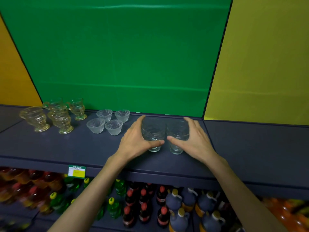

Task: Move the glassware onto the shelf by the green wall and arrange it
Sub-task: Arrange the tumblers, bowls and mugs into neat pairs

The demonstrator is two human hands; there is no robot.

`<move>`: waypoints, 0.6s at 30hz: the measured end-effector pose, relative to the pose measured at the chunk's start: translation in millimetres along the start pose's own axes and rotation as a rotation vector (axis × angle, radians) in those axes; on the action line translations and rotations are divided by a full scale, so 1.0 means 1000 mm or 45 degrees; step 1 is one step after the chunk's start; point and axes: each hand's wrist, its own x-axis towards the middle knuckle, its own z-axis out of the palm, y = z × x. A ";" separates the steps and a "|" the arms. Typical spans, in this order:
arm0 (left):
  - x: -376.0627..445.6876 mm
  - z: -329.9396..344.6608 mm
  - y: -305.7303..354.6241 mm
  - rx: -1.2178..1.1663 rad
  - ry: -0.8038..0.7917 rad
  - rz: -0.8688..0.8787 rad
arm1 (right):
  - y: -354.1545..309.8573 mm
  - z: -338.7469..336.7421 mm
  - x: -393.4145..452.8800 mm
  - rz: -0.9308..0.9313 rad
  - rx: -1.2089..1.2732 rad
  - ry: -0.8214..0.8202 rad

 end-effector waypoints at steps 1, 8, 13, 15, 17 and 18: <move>-0.001 -0.006 0.000 0.070 0.004 0.029 | -0.002 -0.002 0.001 -0.031 -0.028 0.016; -0.002 -0.061 -0.012 0.531 0.132 0.189 | -0.034 -0.009 0.013 -0.268 -0.230 0.068; 0.011 -0.095 -0.036 0.731 0.140 0.108 | -0.075 -0.003 0.029 -0.355 -0.270 0.075; 0.020 -0.105 -0.049 0.757 0.145 0.072 | -0.094 0.003 0.035 -0.388 -0.291 0.076; 0.031 -0.113 -0.063 0.755 0.138 0.034 | -0.113 0.010 0.042 -0.405 -0.310 0.081; 0.038 -0.117 -0.069 0.754 0.137 0.021 | -0.122 0.015 0.045 -0.407 -0.318 0.085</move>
